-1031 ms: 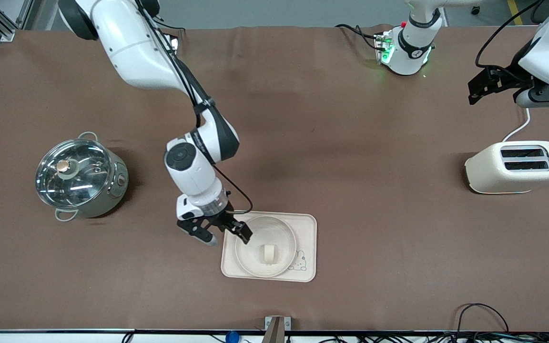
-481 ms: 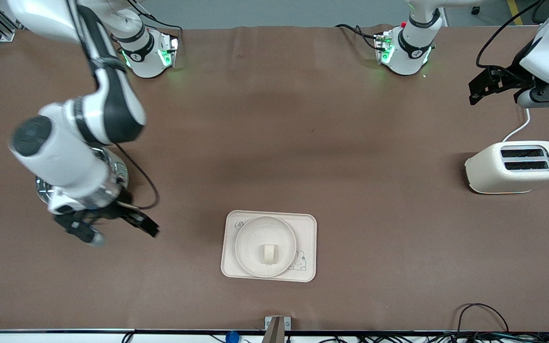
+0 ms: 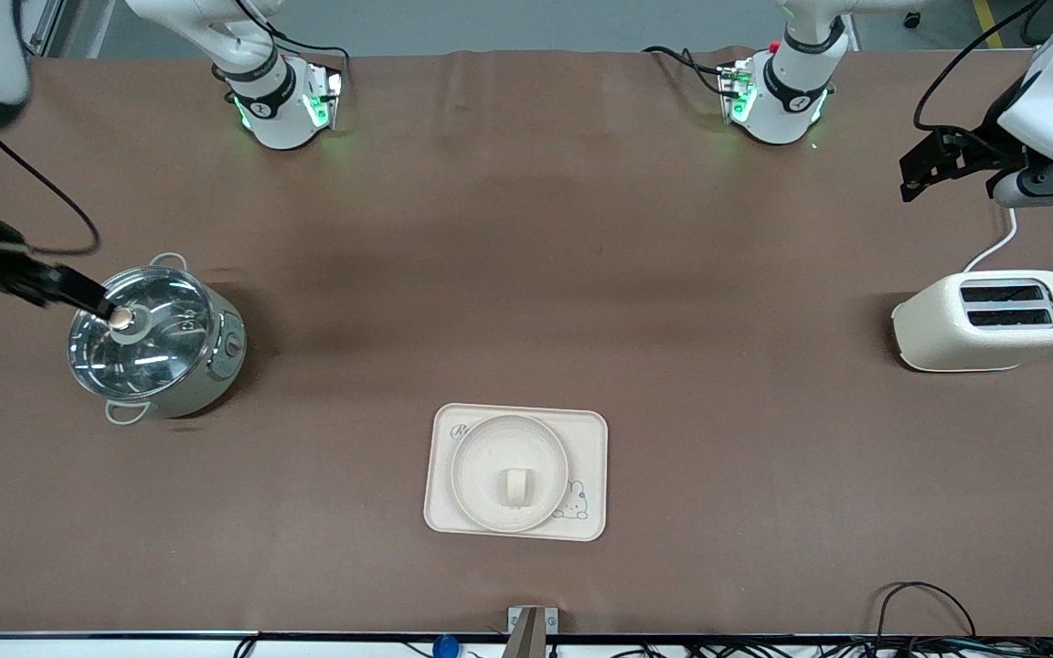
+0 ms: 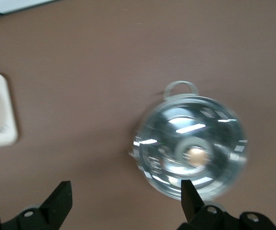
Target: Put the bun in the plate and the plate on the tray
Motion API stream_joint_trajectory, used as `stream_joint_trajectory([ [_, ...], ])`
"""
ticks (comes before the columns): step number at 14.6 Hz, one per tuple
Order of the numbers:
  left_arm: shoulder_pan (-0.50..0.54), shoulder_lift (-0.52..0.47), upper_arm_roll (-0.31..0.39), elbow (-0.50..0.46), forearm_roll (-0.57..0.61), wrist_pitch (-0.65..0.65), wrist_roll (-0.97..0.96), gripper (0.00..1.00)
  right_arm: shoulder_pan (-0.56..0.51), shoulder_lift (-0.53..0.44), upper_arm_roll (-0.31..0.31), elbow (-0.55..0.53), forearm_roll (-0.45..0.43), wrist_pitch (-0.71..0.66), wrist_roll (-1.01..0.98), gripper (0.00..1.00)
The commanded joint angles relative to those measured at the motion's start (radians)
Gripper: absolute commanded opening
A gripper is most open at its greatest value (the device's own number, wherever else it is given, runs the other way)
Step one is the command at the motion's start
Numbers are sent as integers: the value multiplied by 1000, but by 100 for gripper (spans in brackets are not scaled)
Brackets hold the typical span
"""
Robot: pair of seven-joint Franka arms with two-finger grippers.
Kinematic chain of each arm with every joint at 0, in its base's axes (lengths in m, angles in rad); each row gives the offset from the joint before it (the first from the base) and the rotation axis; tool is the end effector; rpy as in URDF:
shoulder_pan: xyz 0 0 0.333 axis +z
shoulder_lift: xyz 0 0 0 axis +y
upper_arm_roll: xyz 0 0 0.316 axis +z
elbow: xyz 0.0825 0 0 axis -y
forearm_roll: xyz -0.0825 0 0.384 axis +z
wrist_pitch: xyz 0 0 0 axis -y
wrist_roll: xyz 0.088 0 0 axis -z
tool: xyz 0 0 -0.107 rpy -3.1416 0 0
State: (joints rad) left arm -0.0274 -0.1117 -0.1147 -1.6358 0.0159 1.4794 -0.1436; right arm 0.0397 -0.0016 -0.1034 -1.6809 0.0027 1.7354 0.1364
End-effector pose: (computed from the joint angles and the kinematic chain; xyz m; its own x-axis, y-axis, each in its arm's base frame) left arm 0.5045 -0.0740 0.6454 0.9992 0.0043 -0.0408 0.0029 -0.9994 -0.0348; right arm 0.5654 -0.0359 0.5877 0.9784 -0.1991 0.0552 -0.1988 -0.9800 -0.0104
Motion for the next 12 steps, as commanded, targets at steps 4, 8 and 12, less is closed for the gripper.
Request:
stream_joint_trajectory([
  [4,-5,21,-3,40,1,-10,6,100,-84,-97,57,-17,-70,-85,-120,100],
  [8,-3,26,-22,51,18,-13,12,100,-86,-94,60,10,-67,-102,-135,100],
  [12,1,26,-29,51,25,-13,12,100,-81,-92,60,23,-56,-174,-138,100],
])
